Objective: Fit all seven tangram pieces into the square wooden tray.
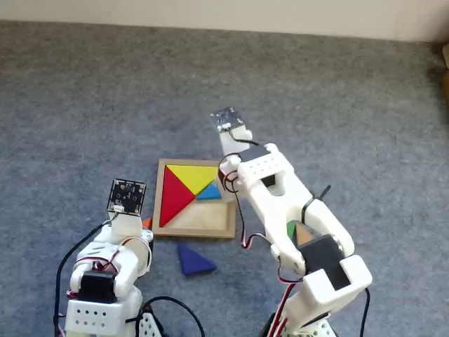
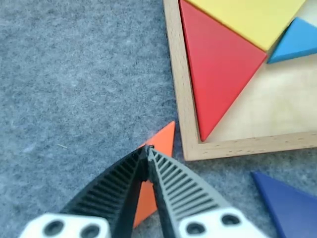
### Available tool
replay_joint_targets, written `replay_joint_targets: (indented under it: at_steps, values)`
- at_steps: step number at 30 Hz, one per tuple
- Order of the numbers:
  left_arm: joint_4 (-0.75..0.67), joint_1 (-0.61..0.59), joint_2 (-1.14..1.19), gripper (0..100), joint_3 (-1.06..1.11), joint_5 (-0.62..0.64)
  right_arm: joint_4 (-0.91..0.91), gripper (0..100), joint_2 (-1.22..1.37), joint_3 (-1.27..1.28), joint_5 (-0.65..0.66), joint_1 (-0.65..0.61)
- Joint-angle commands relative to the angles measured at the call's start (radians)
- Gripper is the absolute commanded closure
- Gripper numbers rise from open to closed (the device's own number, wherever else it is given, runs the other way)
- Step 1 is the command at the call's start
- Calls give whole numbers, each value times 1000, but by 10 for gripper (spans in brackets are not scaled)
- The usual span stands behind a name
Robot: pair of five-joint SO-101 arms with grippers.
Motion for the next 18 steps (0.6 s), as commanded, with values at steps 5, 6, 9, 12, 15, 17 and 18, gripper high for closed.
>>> replay_joint_targets:
  at_steps: [5, 6, 9, 12, 15, 17, 18]
  values:
    - [5, -1, 1, 991, 21, 9, -21, 994, -56, -71, 6, 15]
    - [5, -1, 1, 991, 21, 9, -22, 994, -54, -71, 5, 8]
    - [5, -1, 1, 991, 21, 9, -56, 994, -30, -67, 5, -24]
    - [5, -1, 1, 991, 21, 9, -88, 994, -16, -65, 9, -65]
    - [5, -1, 1, 991, 21, 9, -90, 994, -12, -65, 6, -93]
    - [5, -1, 1, 991, 21, 9, -84, 994, -12, -58, 5, -113]
    - [5, -1, 1, 991, 21, 9, -71, 994, -15, -45, 8, -124]
